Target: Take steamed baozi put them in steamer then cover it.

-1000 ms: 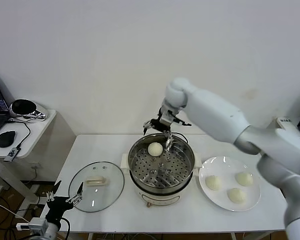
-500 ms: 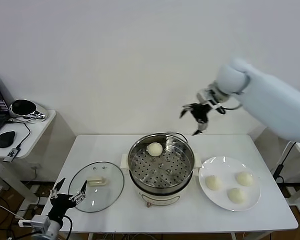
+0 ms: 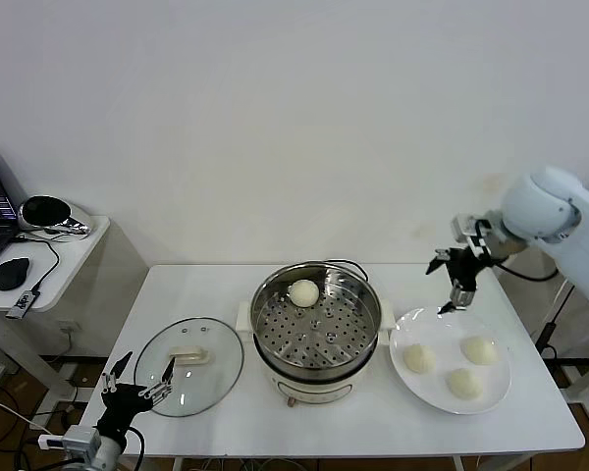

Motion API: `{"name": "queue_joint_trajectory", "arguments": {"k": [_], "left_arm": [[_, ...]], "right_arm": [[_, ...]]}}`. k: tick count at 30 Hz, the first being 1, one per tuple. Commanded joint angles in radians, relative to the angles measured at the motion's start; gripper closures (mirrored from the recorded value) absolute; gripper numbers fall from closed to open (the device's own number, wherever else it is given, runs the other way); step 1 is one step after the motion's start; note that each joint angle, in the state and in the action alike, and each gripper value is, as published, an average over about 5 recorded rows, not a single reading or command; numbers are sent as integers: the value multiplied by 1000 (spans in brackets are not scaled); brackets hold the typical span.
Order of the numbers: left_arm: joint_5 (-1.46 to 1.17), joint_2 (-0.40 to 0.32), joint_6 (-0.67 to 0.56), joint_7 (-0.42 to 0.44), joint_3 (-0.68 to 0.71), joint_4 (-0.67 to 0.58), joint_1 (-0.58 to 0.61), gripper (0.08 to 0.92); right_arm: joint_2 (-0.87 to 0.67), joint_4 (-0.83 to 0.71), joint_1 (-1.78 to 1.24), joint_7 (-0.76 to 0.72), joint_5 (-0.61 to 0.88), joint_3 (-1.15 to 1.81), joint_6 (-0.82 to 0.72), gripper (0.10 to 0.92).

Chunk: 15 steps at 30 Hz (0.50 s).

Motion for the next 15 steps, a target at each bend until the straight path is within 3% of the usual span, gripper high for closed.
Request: {"name": "queue_joint_trajectory", "arguments": {"k": [1, 15], "left_arm": [[8, -7, 0, 1, 0, -5, 5, 177], [14, -16, 5, 10, -7, 2, 9, 177]], "right_arm": [[-45, 29, -202, 42, -70, 109, -16, 203], [114, -152, -320, 83, -190, 136, 117, 203]]}}
